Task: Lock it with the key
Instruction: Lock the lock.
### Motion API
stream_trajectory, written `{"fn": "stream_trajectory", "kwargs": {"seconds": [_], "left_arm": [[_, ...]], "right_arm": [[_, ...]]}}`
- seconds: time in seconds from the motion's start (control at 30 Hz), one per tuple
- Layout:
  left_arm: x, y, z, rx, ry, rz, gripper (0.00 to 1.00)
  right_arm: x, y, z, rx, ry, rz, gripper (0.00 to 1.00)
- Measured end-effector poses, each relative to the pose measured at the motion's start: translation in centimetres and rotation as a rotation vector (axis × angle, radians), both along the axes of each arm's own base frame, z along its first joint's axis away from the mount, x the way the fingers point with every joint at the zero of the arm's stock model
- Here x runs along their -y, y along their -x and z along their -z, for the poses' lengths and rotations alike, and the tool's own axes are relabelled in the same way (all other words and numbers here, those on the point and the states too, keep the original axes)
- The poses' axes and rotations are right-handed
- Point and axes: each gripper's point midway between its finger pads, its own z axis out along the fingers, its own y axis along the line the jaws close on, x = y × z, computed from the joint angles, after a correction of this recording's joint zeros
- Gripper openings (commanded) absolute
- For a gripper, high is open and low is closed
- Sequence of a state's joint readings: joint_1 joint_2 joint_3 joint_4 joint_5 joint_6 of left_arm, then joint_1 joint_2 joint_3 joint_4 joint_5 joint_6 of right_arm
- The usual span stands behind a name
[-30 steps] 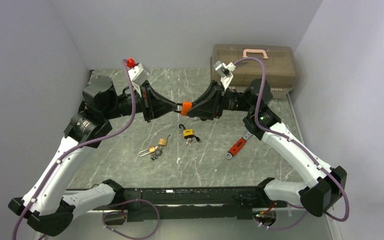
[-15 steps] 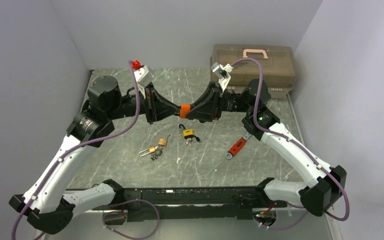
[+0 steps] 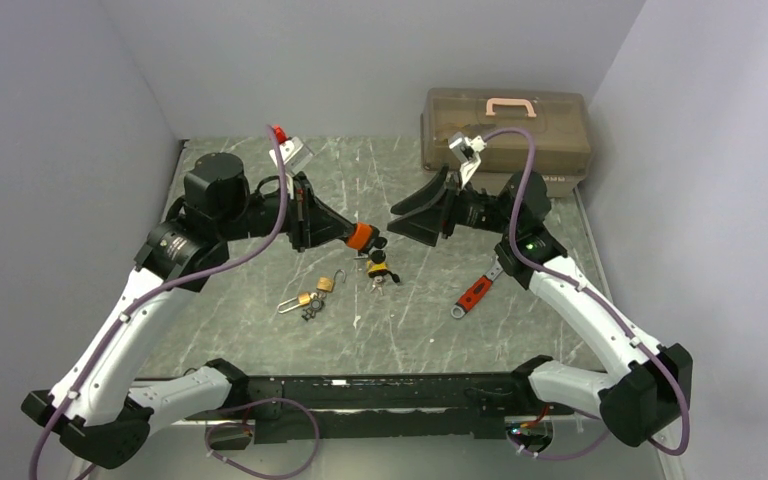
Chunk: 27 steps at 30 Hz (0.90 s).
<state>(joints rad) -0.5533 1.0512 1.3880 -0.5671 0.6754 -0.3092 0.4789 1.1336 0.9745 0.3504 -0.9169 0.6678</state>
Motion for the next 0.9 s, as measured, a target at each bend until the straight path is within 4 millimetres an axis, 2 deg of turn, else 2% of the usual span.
{"fn": "stream_trajectory", "kwargs": {"seconds": [0.23, 0.47, 0.53, 0.83, 0.9], "left_arm": [[-0.5, 0.1, -0.3, -0.018, -0.006, -0.016, 0.00], [-0.7, 0.1, -1.2, -0.020, 0.012, -0.026, 0.00], [-0.7, 0.2, -1.2, -0.021, 0.013, -0.024, 0.00], [-0.5, 0.2, -1.3, -0.026, 0.015, -0.012, 0.00], [-0.5, 0.1, -1.2, -0.027, 0.014, -0.011, 0.00]], "right_arm": [[-0.2, 1.5, 1.0, -0.008, -0.004, -0.064, 0.67], [-1.8, 3.8, 1.7, 0.020, 0.026, -0.151, 0.51], [-1.9, 3.9, 1.8, 0.022, 0.032, -0.157, 0.46], [-2.1, 3.5, 2.2, 0.025, 0.047, -0.154, 0.39], [-2.1, 3.5, 2.2, 0.026, 0.049, -0.154, 0.32]]}}
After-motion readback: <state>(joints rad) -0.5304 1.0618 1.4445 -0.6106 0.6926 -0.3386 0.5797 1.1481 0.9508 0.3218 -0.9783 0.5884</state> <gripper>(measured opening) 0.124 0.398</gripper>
